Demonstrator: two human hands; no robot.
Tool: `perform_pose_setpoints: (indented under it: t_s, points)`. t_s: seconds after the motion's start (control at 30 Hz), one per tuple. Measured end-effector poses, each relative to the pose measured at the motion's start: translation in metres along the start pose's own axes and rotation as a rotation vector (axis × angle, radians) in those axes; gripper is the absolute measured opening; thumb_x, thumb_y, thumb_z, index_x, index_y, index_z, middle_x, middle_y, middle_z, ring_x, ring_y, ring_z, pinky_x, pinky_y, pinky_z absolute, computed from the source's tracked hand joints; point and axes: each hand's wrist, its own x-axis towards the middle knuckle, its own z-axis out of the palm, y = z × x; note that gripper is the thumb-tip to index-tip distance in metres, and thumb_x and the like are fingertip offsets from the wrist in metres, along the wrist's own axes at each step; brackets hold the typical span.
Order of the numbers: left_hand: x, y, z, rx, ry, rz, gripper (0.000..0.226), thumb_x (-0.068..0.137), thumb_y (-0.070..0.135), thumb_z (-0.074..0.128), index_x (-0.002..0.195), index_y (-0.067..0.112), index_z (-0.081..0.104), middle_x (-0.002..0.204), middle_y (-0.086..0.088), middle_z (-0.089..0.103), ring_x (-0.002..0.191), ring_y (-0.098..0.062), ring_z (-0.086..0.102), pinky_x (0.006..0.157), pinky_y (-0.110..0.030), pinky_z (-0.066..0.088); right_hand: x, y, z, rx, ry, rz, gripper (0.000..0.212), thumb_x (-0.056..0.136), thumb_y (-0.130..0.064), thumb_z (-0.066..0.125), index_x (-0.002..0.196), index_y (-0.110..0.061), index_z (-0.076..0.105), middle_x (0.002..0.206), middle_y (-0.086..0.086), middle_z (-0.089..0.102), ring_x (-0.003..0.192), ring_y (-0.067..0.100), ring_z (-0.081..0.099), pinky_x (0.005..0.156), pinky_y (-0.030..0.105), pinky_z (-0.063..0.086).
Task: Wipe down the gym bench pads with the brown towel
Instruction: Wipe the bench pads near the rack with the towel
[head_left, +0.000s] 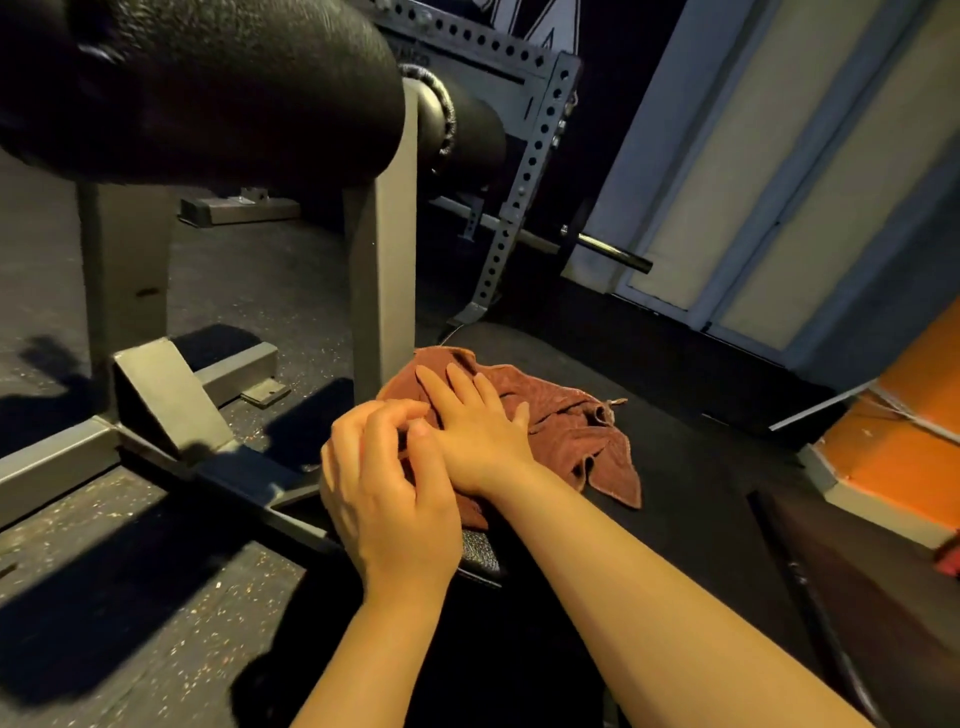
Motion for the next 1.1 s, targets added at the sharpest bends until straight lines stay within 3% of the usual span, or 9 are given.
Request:
perform_pose_setpoints:
  t_s: [0.2, 0.33, 0.43, 0.6, 0.73, 0.83, 0.9, 1.0, 1.1]
  points:
    - [-0.001, 0.003, 0.002, 0.061, 0.033, 0.104, 0.029, 0.092, 0.028, 0.045, 0.09, 0.01, 0.068, 0.1, -0.007, 0.062, 0.097, -0.012, 0.048, 0.094, -0.007, 0.025, 0.019, 0.01, -0.009, 0.054, -0.019, 0.027, 0.069, 0.093, -0.072, 0.027, 0.154, -0.046, 0.008, 0.165, -0.012, -0.007, 0.151, 0.018, -0.011, 0.111, 0.07, -0.012]
    - [-0.005, 0.009, 0.002, 0.09, 0.003, 0.134, 0.026, 0.091, 0.028, 0.045, 0.087, 0.017, 0.068, 0.094, 0.004, 0.062, 0.086, -0.021, 0.061, 0.079, -0.041, 0.046, 0.053, 0.036, -0.011, 0.081, 0.037, 0.087, 0.073, 0.089, -0.079, 0.02, 0.154, -0.046, 0.011, 0.165, -0.012, -0.001, 0.152, 0.018, -0.005, 0.111, 0.071, -0.01]
    - [-0.006, 0.009, 0.003, 0.103, -0.008, 0.186, 0.024, 0.089, 0.027, 0.046, 0.085, 0.018, 0.068, 0.092, 0.006, 0.062, 0.084, -0.019, 0.06, 0.073, -0.05, 0.05, 0.082, 0.058, -0.016, 0.076, 0.067, 0.173, 0.074, 0.09, -0.078, 0.018, 0.155, -0.043, 0.012, 0.166, -0.009, 0.0, 0.152, 0.021, -0.002, 0.111, 0.07, -0.008]
    - [-0.006, 0.001, 0.004, 0.082, -0.005, 0.252, 0.021, 0.088, 0.023, 0.049, 0.081, 0.018, 0.067, 0.09, 0.004, 0.06, 0.084, -0.017, 0.057, 0.072, -0.053, 0.048, 0.123, 0.097, -0.028, 0.084, 0.103, 0.281, 0.081, 0.085, -0.081, 0.013, 0.154, -0.04, 0.02, 0.165, -0.004, 0.012, 0.151, 0.028, 0.008, 0.111, 0.073, -0.003]
    - [-0.008, -0.002, 0.004, 0.114, -0.029, 0.305, 0.02, 0.086, 0.02, 0.049, 0.078, 0.015, 0.067, 0.089, 0.004, 0.061, 0.084, -0.017, 0.057, 0.079, -0.037, 0.04, 0.137, 0.143, -0.028, 0.046, 0.128, 0.392, 0.099, 0.071, -0.089, 0.005, 0.154, -0.039, 0.02, 0.163, 0.001, 0.018, 0.149, 0.031, 0.016, 0.114, 0.069, 0.006]
    - [-0.007, -0.003, 0.004, 0.095, -0.026, 0.3, 0.021, 0.086, 0.019, 0.049, 0.077, 0.015, 0.067, 0.089, 0.006, 0.06, 0.084, -0.014, 0.056, 0.08, -0.034, 0.038, 0.13, 0.175, -0.025, 0.001, 0.133, 0.488, 0.114, 0.059, -0.094, -0.003, 0.155, -0.037, 0.017, 0.163, 0.004, 0.02, 0.148, 0.033, 0.018, 0.116, 0.064, 0.012]
    - [-0.007, -0.003, 0.004, 0.087, -0.02, 0.294, 0.022, 0.087, 0.019, 0.049, 0.077, 0.014, 0.068, 0.089, 0.004, 0.06, 0.084, -0.016, 0.056, 0.079, -0.037, 0.041, 0.118, 0.187, -0.023, -0.003, 0.126, 0.555, 0.103, 0.071, -0.09, 0.0, 0.156, -0.035, 0.015, 0.164, 0.004, 0.018, 0.149, 0.034, 0.016, 0.116, 0.064, 0.009]
    - [-0.005, -0.004, 0.004, 0.072, -0.012, 0.294, 0.024, 0.088, 0.019, 0.048, 0.077, 0.011, 0.069, 0.089, 0.0, 0.061, 0.082, -0.022, 0.058, 0.072, -0.049, 0.045, 0.091, 0.202, -0.024, -0.02, 0.152, 0.609, 0.11, 0.065, -0.091, -0.002, 0.156, -0.032, 0.016, 0.163, 0.006, 0.019, 0.149, 0.035, 0.018, 0.117, 0.062, 0.012]
    - [-0.004, -0.006, 0.005, 0.07, -0.012, 0.281, 0.026, 0.088, 0.019, 0.048, 0.078, 0.008, 0.069, 0.089, -0.004, 0.062, 0.081, -0.029, 0.059, 0.07, -0.055, 0.047, 0.062, 0.21, -0.024, 0.014, 0.156, 0.709, 0.089, 0.084, -0.082, 0.008, 0.157, -0.031, 0.016, 0.164, 0.006, 0.016, 0.149, 0.034, 0.016, 0.117, 0.064, 0.007]
